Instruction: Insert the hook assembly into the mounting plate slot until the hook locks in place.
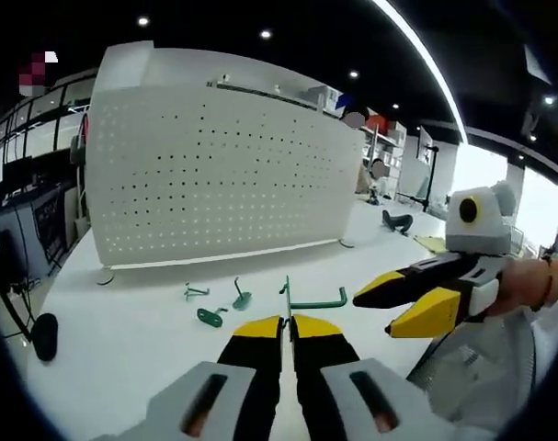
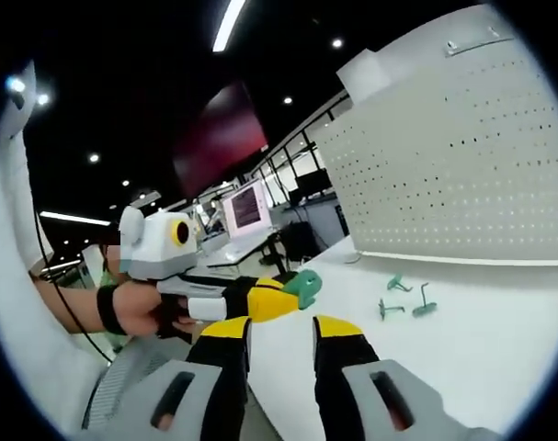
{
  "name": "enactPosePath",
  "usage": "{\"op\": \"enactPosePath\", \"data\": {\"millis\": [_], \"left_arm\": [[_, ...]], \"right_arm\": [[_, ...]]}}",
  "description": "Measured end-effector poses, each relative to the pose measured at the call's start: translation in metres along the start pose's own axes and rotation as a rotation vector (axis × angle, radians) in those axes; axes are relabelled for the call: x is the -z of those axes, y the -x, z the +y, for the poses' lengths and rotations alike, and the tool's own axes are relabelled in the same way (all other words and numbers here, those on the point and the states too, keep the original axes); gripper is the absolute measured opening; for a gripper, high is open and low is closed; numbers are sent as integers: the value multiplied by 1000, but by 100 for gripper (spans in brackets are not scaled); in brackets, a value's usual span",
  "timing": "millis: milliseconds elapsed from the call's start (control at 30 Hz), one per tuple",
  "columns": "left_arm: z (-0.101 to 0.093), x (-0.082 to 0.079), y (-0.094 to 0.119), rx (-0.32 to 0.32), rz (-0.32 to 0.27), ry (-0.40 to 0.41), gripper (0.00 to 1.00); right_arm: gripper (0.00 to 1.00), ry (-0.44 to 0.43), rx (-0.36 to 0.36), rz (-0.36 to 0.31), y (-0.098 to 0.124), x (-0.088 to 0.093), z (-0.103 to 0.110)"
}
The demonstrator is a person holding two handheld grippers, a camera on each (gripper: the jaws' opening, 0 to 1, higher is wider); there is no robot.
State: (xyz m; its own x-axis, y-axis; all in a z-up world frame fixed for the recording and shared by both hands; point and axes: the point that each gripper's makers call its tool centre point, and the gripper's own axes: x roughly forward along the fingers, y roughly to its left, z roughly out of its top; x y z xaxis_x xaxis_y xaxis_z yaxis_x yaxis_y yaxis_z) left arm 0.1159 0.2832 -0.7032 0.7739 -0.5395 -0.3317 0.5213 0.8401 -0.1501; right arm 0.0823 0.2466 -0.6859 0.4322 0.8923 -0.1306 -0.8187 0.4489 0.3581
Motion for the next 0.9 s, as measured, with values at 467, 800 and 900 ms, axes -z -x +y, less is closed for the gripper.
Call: {"op": "enactPosePath", "data": {"millis": [467, 800, 900], "left_arm": [[-20, -8, 0, 54, -61, -23, 4], [-34, -13, -1, 87, -102, -68, 4], [-35, -15, -2, 87, -111, -65, 4]], "right_arm": [[18, -49, 4, -52, 0, -12, -4], [12, -146, 31, -103, 5, -14, -9], [9, -195, 35, -118, 6, -15, -10]]}}
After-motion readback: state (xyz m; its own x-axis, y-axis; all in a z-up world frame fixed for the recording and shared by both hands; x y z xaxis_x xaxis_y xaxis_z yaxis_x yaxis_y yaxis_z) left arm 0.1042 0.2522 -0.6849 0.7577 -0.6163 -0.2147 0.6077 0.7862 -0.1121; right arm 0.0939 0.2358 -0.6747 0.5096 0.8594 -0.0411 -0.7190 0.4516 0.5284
